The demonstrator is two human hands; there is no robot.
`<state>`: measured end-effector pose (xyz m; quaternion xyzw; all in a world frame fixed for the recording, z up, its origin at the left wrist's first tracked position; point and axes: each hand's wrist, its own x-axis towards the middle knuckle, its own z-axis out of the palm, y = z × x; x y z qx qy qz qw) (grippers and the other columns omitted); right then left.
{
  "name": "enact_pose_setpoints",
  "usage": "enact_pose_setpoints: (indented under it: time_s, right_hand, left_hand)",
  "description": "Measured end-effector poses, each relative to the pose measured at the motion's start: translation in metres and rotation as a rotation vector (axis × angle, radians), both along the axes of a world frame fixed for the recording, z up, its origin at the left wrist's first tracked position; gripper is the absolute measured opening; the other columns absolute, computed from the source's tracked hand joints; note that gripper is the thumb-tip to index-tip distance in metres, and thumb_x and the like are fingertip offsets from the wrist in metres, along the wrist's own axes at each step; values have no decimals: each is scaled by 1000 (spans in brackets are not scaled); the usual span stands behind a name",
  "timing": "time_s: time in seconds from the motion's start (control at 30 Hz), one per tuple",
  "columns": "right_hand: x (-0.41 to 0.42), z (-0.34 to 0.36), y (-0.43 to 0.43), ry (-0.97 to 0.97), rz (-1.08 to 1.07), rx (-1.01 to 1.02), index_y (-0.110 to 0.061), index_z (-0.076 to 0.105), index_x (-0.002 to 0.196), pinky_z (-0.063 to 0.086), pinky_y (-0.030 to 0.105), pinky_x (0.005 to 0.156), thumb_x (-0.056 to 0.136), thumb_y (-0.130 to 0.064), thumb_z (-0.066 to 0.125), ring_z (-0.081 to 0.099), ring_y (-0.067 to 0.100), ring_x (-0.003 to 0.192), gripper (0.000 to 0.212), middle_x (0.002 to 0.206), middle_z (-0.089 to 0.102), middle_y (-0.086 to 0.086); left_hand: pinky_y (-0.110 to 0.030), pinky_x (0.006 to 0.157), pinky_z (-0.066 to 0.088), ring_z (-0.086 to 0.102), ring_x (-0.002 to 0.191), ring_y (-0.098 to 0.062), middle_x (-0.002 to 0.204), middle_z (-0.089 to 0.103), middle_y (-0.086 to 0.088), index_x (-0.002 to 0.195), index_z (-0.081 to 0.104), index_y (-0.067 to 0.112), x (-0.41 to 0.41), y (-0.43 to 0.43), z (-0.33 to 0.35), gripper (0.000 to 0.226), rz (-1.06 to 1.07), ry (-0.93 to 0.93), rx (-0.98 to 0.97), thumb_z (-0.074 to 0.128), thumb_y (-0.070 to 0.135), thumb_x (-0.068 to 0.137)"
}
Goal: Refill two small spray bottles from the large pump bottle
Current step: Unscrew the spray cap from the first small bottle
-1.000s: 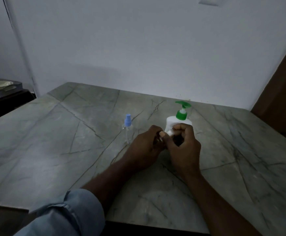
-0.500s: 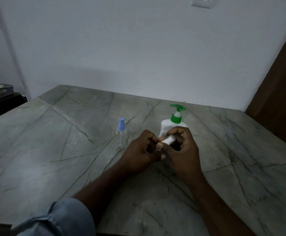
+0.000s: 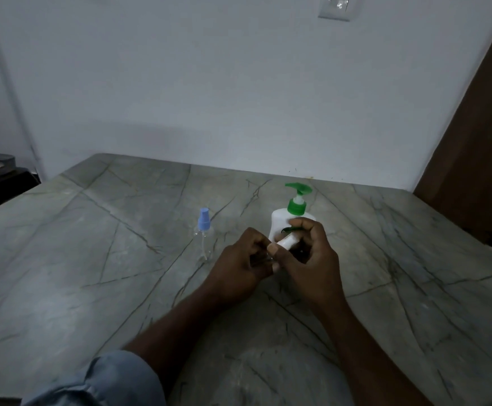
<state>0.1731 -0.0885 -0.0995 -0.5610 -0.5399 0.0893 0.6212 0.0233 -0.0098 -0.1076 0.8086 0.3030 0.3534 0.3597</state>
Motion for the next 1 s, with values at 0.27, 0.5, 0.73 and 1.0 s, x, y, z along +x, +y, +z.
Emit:
enact_pose_setpoints:
  time_s: [0.27, 0.5, 0.73, 1.0]
  right_hand:
    - [0, -3, -1, -89, -4, -1, -28, 59, 116, 61, 24, 80, 81, -18, 84, 70, 3, 100, 44, 110, 70, -13]
    - [3, -3, -2, -112, -61, -3, -23, 63, 105, 57, 16, 75, 81, -19, 83, 68, -1, 94, 32, 99, 70, -14]
    - [3, 1, -2, -52, -89, 11, -31, 61, 106, 53, 10, 72, 78, -36, 85, 68, -4, 92, 37, 98, 70, -20]
    - [5, 3, -5, -45, 15, 23, -27, 58, 118, 59, 20, 81, 74, -40, 80, 70, 3, 102, 51, 110, 71, -16]
  left_hand:
    - [-5, 70, 47, 59, 92, 21, 97, 64, 20, 111, 52, 26, 0, 0, -2, 32, -11, 5, -5, 76, 24, 90]
    - [-13, 69, 43, 58, 92, 17, 96, 66, 16, 110, 51, 29, 2, -1, -1, 31, -15, 52, -10, 75, 30, 91]
    - [-14, 70, 48, 62, 88, 8, 95, 64, 15, 115, 53, 25, 2, 0, 2, 35, -17, 65, 10, 75, 35, 90]
    - [-6, 65, 45, 58, 89, 19, 95, 63, 19, 113, 51, 29, 2, 0, 2, 34, -19, 59, 10, 76, 32, 89]
